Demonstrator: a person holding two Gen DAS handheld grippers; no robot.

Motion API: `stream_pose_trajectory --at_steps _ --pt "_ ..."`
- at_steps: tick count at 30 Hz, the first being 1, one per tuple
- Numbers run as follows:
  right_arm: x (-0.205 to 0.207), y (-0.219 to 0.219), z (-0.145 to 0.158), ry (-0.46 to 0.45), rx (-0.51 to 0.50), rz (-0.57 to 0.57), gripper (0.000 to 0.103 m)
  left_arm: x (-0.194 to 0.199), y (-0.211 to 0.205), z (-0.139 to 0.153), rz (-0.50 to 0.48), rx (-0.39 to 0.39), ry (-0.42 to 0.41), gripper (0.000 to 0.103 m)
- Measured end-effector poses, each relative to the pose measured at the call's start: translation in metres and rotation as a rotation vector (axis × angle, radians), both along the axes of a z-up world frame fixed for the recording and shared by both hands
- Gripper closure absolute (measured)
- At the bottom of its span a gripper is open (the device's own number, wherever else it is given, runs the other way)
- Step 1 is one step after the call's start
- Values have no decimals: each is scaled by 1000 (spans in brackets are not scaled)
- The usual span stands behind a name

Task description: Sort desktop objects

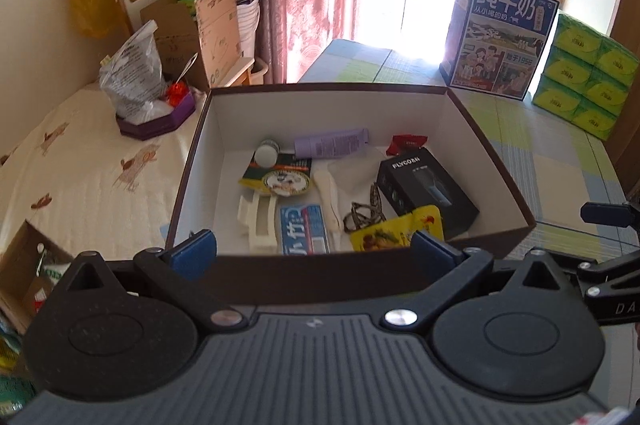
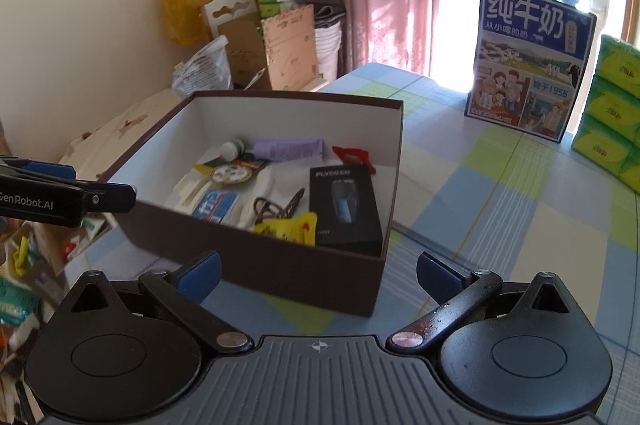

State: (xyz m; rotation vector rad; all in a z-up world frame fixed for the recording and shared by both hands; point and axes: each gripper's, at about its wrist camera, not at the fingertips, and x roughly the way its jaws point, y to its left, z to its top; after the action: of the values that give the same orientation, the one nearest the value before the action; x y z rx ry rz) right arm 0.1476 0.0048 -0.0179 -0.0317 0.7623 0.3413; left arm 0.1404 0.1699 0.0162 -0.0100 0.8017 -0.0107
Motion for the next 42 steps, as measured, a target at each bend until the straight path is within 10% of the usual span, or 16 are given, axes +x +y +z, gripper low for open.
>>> stream_pose_trajectory --at_steps 42 --pt "-137 -101 -5 91 -44 -7 2 -135 -112 0 60 30 47 1"
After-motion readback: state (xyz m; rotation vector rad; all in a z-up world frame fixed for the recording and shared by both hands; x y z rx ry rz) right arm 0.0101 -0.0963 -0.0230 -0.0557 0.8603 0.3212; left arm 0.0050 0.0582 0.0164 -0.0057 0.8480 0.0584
